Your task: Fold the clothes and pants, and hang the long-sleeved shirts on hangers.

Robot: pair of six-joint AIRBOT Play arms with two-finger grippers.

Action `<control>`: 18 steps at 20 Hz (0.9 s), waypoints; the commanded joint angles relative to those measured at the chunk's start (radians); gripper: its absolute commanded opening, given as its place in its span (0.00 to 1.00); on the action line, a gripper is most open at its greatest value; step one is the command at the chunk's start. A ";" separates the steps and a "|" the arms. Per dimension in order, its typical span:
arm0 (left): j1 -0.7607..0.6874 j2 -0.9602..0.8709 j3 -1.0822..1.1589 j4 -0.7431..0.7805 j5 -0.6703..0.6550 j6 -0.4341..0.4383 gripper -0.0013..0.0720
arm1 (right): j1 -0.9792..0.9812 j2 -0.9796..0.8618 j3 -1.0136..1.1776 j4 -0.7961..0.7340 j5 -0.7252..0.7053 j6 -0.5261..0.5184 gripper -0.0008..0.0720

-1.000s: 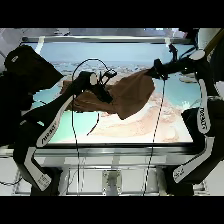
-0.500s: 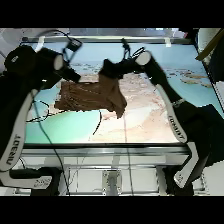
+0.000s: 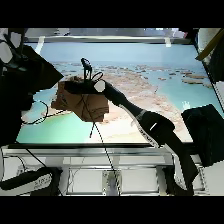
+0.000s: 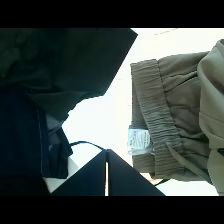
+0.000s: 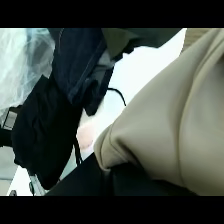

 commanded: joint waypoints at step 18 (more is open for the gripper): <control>0.014 0.010 -0.001 -0.051 -0.017 -0.027 0.05 | -0.489 -0.002 -0.196 -0.113 0.592 0.067 0.71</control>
